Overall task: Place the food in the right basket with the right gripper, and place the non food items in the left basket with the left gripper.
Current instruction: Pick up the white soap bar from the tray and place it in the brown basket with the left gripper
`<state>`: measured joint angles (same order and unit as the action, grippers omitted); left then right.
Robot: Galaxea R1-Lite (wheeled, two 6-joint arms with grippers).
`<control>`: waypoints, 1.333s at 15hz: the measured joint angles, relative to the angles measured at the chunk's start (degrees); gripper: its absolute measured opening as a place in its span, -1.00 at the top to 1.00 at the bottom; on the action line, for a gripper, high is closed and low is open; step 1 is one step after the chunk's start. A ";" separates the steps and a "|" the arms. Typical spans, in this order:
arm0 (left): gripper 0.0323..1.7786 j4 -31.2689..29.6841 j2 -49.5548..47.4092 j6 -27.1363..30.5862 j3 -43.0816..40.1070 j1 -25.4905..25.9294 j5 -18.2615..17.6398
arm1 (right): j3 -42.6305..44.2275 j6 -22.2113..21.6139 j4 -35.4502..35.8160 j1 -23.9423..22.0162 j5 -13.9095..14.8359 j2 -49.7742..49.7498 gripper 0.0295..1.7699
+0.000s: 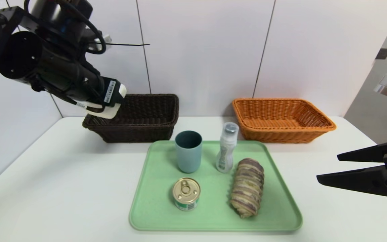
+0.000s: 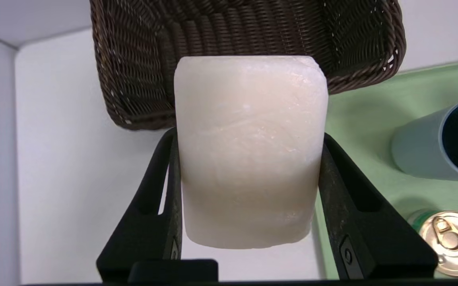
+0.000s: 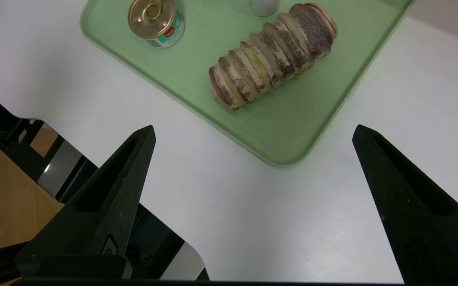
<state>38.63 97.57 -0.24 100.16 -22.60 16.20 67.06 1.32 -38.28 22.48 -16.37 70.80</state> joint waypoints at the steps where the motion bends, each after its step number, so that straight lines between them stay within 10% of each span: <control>1: -0.07 -0.55 0.69 3.44 1.13 1.41 -1.99 | 0.00 0.00 0.00 0.00 0.11 0.04 -0.93; 16: -0.07 -22.65 17.94 41.56 4.25 10.45 -4.05 | -1.30 -0.11 0.28 -0.63 0.26 0.66 -0.93; 20: -0.07 -23.48 21.49 41.84 4.36 10.89 -4.22 | -2.49 -0.17 1.95 -0.74 0.39 0.66 -0.93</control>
<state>15.15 119.07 41.59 104.52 -11.72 11.98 64.57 1.15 -36.33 21.74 -15.98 71.46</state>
